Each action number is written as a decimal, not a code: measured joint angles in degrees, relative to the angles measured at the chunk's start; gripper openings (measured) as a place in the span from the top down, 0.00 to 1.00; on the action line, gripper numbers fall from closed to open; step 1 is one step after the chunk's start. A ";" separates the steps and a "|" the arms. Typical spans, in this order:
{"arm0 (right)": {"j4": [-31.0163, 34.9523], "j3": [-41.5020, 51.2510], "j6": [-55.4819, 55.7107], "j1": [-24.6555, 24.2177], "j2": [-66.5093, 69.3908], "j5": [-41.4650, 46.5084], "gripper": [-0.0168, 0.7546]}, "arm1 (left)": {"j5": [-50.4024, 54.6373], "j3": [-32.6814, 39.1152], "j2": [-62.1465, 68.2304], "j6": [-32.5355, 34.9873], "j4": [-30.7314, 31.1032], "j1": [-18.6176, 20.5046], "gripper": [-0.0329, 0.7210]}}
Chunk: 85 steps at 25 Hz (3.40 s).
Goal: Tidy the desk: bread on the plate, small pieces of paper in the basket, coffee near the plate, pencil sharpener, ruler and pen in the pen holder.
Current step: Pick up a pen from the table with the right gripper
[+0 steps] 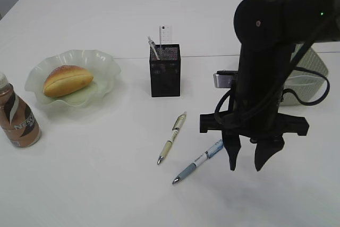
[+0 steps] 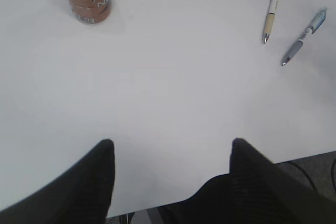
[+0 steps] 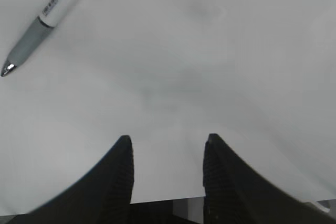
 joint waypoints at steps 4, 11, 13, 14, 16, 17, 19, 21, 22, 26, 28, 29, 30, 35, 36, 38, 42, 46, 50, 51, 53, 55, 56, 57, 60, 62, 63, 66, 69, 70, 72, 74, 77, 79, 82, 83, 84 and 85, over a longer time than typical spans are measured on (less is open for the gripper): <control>4.61 0.02 0.38 0.00 1.52 -1.68 0.52 | 0.00 0.00 0.00 0.00 0.00 0.00 0.30; 12.46 -1.48 0.56 0.00 2.70 -8.43 0.52 | 0.00 0.00 0.00 0.00 0.80 0.00 0.30; 12.68 -1.48 1.02 0.00 2.79 -10.50 0.52 | 0.00 0.00 0.00 0.00 1.91 0.00 0.30; 12.90 -1.48 1.31 0.00 2.94 -11.65 0.52 | 0.00 0.00 0.00 0.00 2.77 0.00 0.30; 13.71 -1.48 2.20 0.00 3.33 -14.32 0.52 | 0.00 0.00 0.00 0.00 4.64 0.00 0.30; 13.84 -1.48 3.34 0.00 3.58 -15.33 0.52 | 0.00 0.00 0.00 0.00 5.60 0.00 0.30; 13.84 -1.48 7.89 0.00 4.31 -17.61 0.52 | 0.00 0.00 0.00 0.00 7.07 0.00 0.30; 13.41 -1.48 12.11 0.00 5.23 -19.84 0.52 | 0.00 0.00 0.00 0.00 8.25 0.00 0.30; 12.91 -1.48 14.25 0.00 5.70 -21.17 0.52 | 0.00 0.00 0.00 0.00 8.25 0.00 0.30; 11.30 -1.48 20.52 0.00 7.18 -24.62 0.52 | 0.00 0.00 0.00 0.00 8.25 0.00 0.30; 10.20 -1.48 22.31 0.00 7.96 -25.33 0.51 | 0.00 0.00 0.00 0.00 8.25 0.00 0.30; 9.74 -1.48 22.92 0.00 8.36 -25.34 0.51 | 0.00 0.00 0.00 0.00 8.25 0.00 0.30; 9.48 -1.48 23.19 0.00 8.73 -25.21 0.50 | 0.00 0.00 0.00 0.00 8.25 0.00 0.30; 7.20 -1.48 24.40 0.00 9.96 -23.96 0.49 | 0.00 0.00 0.00 0.00 8.25 0.00 0.30; 6.71 -1.48 24.70 0.00 10.09 -23.92 0.49 | 0.00 0.00 0.00 0.00 8.25 0.00 0.30; 6.14 -1.48 25.65 0.00 10.45 -23.92 0.49 | 0.00 0.00 0.00 0.00 8.25 0.00 0.30; 5.53 -1.48 26.69 0.00 11.13 -23.84 0.49 | 0.00 0.00 0.00 0.00 8.25 0.00 0.30; 5.45 -1.48 27.18 0.00 12.43 -23.38 0.49 | 0.00 0.00 0.00 0.00 7.85 0.00 0.30; 6.02 -1.48 27.40 0.00 13.22 -23.23 0.49 | 0.00 0.00 0.00 0.00 7.85 0.00 0.30; 6.05 -1.48 27.52 0.00 13.25 -23.23 0.49 | 0.00 0.00 0.00 0.00 7.85 0.00 0.30; 6.05 -1.52 27.64 0.00 13.25 -23.23 0.49 | 0.00 0.00 0.00 0.00 7.85 0.00 0.30; 6.05 -1.52 27.73 0.00 13.25 -23.23 0.49 | 0.00 0.00 0.00 0.00 7.85 0.00 0.30; 6.05 -1.52 27.73 0.00 13.25 -23.36 0.49 | 0.00 0.00 0.00 0.00 7.85 0.00 0.30; 6.05 -1.52 27.86 0.00 13.25 -23.64 0.49 | 0.00 0.00 0.00 0.00 7.85 0.00 0.30; 6.05 -1.52 28.48 0.00 13.25 -23.76 0.49 | 0.00 0.00 0.00 0.00 7.85 0.00 0.30; 5.94 -1.52 29.20 0.00 13.25 -23.76 0.49 | 0.00 0.00 0.00 0.00 7.85 0.00 0.30; 5.86 -1.52 29.44 0.00 13.25 -23.76 0.49 | 0.00 0.00 0.00 0.00 7.85 0.00 0.30; 5.73 -1.52 29.79 0.00 13.25 -23.84 0.49 | 0.00 0.00 0.00 0.00 7.85 0.00 0.31; 5.73 -1.52 30.00 0.00 13.25 -23.84 0.49 | 0.00 0.00 0.00 0.00 7.85 0.00 0.31; 5.73 -1.52 30.15 0.00 13.25 -23.84 0.49 | 0.00 0.00 0.00 0.00 7.85 0.00 0.31; 5.52 -1.52 30.29 0.00 13.25 -23.84 0.49 | 0.00 0.00 0.00 0.00 7.85 0.00 0.31; 5.28 -1.52 30.55 0.00 13.25 -23.84 0.49 | 0.00 0.00 0.00 0.00 7.85 0.00 0.31; 4.90 -1.52 31.19 0.00 13.25 -23.84 0.49 | 0.00 0.00 0.00 0.00 7.85 0.00 0.31; 4.81 -1.52 31.31 0.00 13.25 -23.84 0.49 | 0.00 0.00 0.00 0.00 7.74 0.00 0.31; 4.76 -1.52 31.43 0.00 13.25 -23.44 0.49 | 0.00 0.00 0.00 0.00 7.74 0.00 0.31; 4.66 -1.52 31.52 0.00 13.25 -23.23 0.49 | 0.00 0.00 0.00 0.00 7.74 0.00 0.31; 4.54 -1.52 31.52 0.00 13.25 -23.11 0.49 | 0.00 0.00 0.00 0.00 7.74 0.00 0.31; 4.41 -1.52 31.52 0.00 13.25 -22.99 0.49 | 0.00 0.00 0.00 0.00 7.74 0.00 0.31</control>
